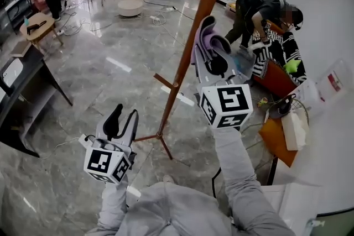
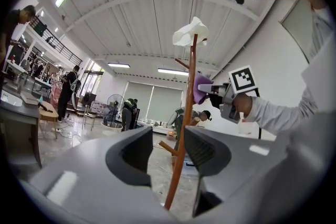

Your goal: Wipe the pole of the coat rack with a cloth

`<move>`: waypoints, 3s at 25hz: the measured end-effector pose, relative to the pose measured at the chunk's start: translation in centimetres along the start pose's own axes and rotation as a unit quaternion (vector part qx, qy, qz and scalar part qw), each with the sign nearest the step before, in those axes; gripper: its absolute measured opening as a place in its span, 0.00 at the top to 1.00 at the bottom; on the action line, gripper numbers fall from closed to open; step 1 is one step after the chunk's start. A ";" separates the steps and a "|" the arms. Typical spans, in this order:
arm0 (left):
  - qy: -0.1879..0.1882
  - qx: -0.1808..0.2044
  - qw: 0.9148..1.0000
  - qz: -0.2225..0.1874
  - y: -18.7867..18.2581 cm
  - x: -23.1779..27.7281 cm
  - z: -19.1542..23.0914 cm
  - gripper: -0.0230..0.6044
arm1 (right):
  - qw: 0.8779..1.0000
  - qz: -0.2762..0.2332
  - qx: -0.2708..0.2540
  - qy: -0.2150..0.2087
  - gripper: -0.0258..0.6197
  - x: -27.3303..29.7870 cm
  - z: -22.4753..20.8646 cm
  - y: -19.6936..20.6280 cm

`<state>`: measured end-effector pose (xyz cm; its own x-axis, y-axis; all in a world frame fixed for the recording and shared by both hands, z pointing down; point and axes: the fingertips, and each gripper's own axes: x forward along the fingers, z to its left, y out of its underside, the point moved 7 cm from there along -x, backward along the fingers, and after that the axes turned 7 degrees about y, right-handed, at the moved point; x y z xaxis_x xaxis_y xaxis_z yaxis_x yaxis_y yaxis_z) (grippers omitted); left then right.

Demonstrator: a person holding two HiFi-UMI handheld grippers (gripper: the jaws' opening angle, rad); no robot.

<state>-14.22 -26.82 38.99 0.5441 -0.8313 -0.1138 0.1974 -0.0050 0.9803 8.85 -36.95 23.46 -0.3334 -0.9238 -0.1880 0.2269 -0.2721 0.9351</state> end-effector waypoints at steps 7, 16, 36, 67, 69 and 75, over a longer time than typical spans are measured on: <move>0.017 -0.004 1.000 0.002 0.6 0.9 -0.5 0.65 | 0.996 0.006 -0.076 0.048 0.88 -1.4 -2.0 -0.5; 0.036 -0.001 0.999 0.005 0.9 2.5 -1.5 0.65 | 0.993 0.011 -0.068 0.100 0.88 -4.1 -6.7 0.0; 0.055 0.022 0.998 0.016 0.1 3.5 -3.4 0.65 | 0.987 -0.096 -0.094 0.091 0.88 -10.5 -9.0 -3.0; -0.063 0.028 0.997 0.026 0.4 -0.9 -2.6 0.65 | 0.972 -0.005 -0.063 -0.225 0.88 -1.3 1.3 10.7; -0.064 0.028 0.997 0.026 0.4 -0.9 -2.7 0.65 | 0.971 0.000 -0.031 -0.237 0.88 -1.2 1.1 10.8; -0.060 0.028 0.997 0.028 0.2 -1.4 -2.4 0.65 | 0.959 -0.003 0.022 -0.283 0.88 -2.9 2.5 10.0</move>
<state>-13.00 -24.30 38.99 0.4508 -0.8917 -0.0416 0.1218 0.0153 0.9924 9.76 -36.35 34.07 -0.7800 -0.6257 -0.0116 0.1887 -0.2529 0.9489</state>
